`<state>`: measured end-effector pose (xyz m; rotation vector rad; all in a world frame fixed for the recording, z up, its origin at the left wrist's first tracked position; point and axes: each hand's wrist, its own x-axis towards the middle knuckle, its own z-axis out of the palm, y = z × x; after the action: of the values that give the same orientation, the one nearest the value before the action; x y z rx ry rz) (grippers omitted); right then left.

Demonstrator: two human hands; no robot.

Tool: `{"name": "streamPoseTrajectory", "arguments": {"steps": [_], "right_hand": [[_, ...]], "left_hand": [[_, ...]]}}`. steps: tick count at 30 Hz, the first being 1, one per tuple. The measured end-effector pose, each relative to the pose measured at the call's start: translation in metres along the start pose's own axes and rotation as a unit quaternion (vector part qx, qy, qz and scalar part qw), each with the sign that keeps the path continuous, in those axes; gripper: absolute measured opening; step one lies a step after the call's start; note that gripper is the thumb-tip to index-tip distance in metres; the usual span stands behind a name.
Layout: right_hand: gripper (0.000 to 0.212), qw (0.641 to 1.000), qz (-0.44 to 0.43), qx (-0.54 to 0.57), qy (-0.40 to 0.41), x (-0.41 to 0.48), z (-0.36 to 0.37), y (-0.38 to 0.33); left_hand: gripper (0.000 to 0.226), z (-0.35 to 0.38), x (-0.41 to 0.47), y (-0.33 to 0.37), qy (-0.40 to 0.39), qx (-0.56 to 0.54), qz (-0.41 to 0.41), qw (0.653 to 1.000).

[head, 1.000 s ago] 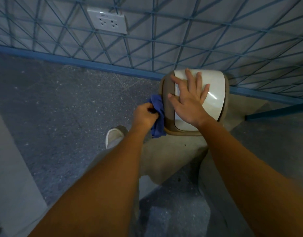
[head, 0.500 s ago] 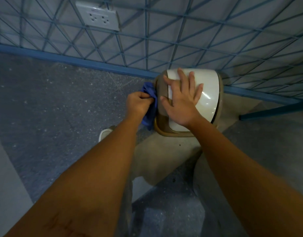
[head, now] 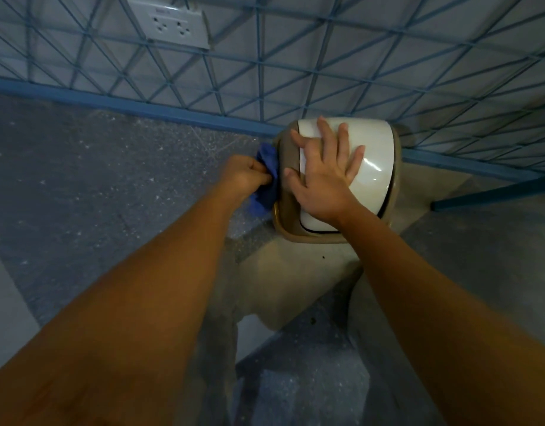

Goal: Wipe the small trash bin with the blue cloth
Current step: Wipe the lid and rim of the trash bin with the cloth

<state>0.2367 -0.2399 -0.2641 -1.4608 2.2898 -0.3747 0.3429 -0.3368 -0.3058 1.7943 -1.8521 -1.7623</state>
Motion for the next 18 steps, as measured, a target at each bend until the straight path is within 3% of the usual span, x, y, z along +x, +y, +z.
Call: {"name": "streamPoseTrajectory", "arguments": {"steps": [5, 8, 12, 16, 18], "right_hand": [[0.056, 1.0, -0.002, 0.011, 0.003, -0.002, -0.002, -0.002], [0.056, 1.0, -0.001, 0.012, 0.0, -0.004, -0.003, -0.001], [0.056, 1.0, -0.002, 0.012, 0.002, -0.004, -0.003, -0.001], [0.056, 1.0, -0.001, 0.008, 0.005, -0.003, -0.002, -0.001], [0.057, 1.0, -0.002, 0.007, 0.01, -0.003, -0.001, 0.0]], "left_hand": [[0.035, 0.034, -0.044, -0.034, 0.059, -0.119, -0.085, 0.987], [0.009, 0.062, -0.071, -0.041, 0.132, -0.169, -0.114, 0.97], [0.009, 0.087, -0.087, -0.038, 0.243, -0.271, -0.125, 0.923], [0.029, 0.103, -0.094, -0.036, 0.264, -0.317, -0.136, 0.901], [0.028, 0.108, -0.099, -0.032, 0.274, -0.328, -0.147, 0.892]]}}
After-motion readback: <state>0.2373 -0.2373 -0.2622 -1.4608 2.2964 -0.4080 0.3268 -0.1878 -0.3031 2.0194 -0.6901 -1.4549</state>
